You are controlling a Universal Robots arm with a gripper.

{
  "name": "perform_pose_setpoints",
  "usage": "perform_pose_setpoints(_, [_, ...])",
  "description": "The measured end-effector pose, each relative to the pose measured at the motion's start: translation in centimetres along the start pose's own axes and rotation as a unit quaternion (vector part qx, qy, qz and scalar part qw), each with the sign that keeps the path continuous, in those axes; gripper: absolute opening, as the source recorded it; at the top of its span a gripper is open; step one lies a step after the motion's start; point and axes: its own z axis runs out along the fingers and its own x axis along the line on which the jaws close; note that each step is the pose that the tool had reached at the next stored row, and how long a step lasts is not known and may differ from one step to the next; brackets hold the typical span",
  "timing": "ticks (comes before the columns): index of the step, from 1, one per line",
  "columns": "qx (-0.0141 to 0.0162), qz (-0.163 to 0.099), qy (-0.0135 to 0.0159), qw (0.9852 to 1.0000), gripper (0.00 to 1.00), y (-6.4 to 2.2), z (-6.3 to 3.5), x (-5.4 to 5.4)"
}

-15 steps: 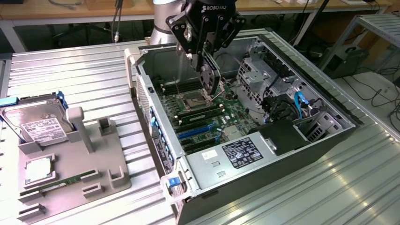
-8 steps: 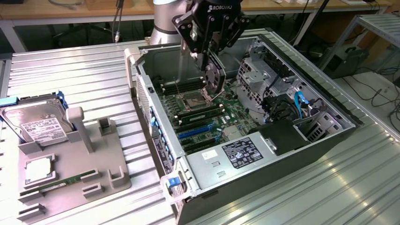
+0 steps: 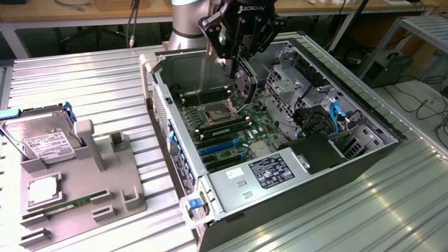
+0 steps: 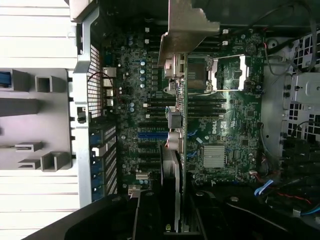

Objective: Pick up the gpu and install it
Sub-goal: 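Pick up the gpu and move the gpu toward the slot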

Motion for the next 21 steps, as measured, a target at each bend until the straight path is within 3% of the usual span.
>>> perform_pose_setpoints(12, [0.0000, 0.000, 0.0000, 1.0000, 0.27, 0.00, 0.04, -1.7])
perform_pose_setpoints(21, [0.0000, 0.000, 0.0000, 1.0000, 0.27, -0.01, 0.10, -4.2])
